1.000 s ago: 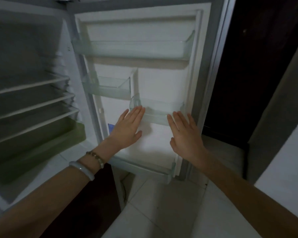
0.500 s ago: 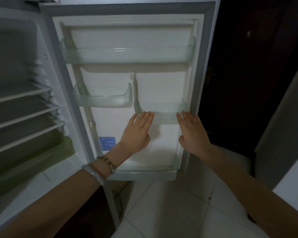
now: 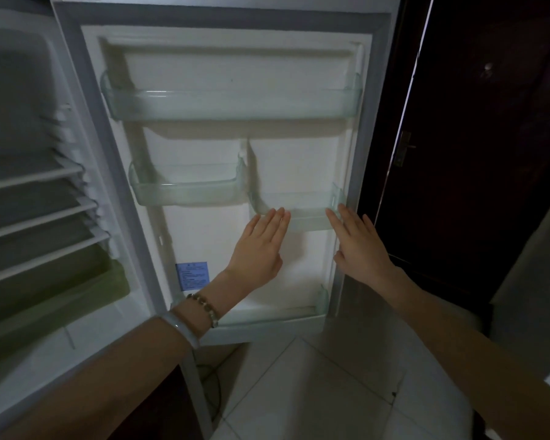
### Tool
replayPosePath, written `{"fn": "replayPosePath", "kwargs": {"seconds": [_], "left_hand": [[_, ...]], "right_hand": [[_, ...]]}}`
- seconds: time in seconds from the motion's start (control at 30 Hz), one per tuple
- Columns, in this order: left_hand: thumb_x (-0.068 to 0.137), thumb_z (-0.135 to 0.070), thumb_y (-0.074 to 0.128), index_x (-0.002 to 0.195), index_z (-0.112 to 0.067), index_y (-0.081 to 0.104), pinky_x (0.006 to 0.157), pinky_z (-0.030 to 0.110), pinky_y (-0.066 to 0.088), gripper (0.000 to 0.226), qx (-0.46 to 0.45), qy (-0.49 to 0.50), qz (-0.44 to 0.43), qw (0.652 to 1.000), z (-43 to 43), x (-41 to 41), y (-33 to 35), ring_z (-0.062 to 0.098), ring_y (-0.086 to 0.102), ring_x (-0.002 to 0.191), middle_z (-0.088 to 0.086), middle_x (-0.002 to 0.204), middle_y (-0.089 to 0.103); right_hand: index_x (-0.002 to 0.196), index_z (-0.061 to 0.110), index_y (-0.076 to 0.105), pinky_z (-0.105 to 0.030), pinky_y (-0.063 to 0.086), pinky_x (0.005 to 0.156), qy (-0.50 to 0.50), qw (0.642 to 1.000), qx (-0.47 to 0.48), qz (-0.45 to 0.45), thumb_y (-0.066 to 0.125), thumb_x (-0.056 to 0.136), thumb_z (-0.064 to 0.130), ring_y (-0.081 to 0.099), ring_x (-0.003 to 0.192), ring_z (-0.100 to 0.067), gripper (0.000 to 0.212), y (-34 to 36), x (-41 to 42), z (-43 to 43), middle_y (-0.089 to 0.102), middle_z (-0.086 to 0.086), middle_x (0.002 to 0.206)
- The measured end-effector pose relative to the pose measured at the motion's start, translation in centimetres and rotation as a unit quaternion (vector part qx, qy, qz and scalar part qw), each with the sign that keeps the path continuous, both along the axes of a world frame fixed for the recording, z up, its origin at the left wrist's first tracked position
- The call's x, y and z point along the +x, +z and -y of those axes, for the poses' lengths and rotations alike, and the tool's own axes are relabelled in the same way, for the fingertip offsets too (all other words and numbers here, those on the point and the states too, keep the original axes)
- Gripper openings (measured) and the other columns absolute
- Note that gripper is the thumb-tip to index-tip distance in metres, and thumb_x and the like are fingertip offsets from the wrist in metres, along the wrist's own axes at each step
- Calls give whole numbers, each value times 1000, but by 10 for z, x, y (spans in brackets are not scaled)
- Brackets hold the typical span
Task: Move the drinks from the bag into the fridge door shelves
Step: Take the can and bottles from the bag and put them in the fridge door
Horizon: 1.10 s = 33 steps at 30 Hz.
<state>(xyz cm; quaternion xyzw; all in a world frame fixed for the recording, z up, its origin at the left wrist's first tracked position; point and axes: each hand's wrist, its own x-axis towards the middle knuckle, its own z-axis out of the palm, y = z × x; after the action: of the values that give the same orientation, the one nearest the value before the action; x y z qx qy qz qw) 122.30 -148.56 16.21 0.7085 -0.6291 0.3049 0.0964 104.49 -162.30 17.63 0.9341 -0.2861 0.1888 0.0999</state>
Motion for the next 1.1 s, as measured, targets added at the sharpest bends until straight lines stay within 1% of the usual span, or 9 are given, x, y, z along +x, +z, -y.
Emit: {"fn": "replayPosePath", "kwargs": {"seconds": [0.23,0.37,0.5,0.6,0.7,0.87,0.97,1.03,1.1], "left_hand": [[63,-16,70,141,1,33,110,46,28,88,15,25,3,1000,17,3,-2,33,39,133,19,144,40],[66,-15,66,144,0,25,113,45,24,89,29,39,6,999,16,5,-5,32,30,138,18,150,30],[70,-16,65,145,-1,20,116,43,18,89,35,43,10,998,14,4,-6,30,22,141,17,153,23],[79,-26,62,146,-2,18,116,43,17,84,26,39,11,999,8,3,-8,30,19,142,17,154,19],[85,-35,53,145,-2,21,115,43,19,75,16,19,7,1000,-9,5,-15,29,23,141,16,153,23],[91,-39,43,145,-3,24,113,44,19,67,7,48,-43,998,-77,11,-52,28,25,140,15,152,26],[89,-40,45,144,-4,29,111,47,27,68,33,105,-64,992,-139,13,-91,29,31,137,15,149,32],[84,-40,53,143,-3,30,109,48,32,73,67,158,-94,981,-182,16,-116,31,34,136,17,148,34],[83,-43,53,142,-4,32,107,47,35,74,77,216,-131,965,-222,15,-133,32,38,133,18,146,36]], "right_hand": [[149,16,0,-47,6,117,13,1000,16,-3,54,84,13,4,145,-30,84,0,9,22,2,-15,158],[149,16,1,-48,7,117,28,999,13,6,56,83,12,4,145,-32,86,-5,9,25,0,-17,157],[149,15,-3,-47,4,117,27,1000,13,5,55,84,15,0,145,-31,88,-8,10,22,-3,-17,157],[148,14,-4,-42,-2,115,41,999,5,20,56,84,16,-3,145,-31,88,-11,11,9,-3,-17,157],[149,12,3,-38,-3,113,88,996,-2,28,59,83,16,2,145,-30,86,-20,18,-17,2,-16,157],[145,5,22,-38,11,117,194,981,-8,13,73,71,22,26,140,-31,91,-55,46,-75,27,-19,152],[142,6,24,-42,18,113,262,965,13,-9,75,66,24,34,136,-35,93,-84,66,-112,34,-21,148],[141,5,32,-46,28,112,303,952,25,-37,76,65,25,39,133,-37,90,-104,80,-140,38,-24,145],[138,3,38,-52,34,106,343,936,39,-75,78,65,27,42,130,-39,87,-121,94,-170,41,-26,142]]}}
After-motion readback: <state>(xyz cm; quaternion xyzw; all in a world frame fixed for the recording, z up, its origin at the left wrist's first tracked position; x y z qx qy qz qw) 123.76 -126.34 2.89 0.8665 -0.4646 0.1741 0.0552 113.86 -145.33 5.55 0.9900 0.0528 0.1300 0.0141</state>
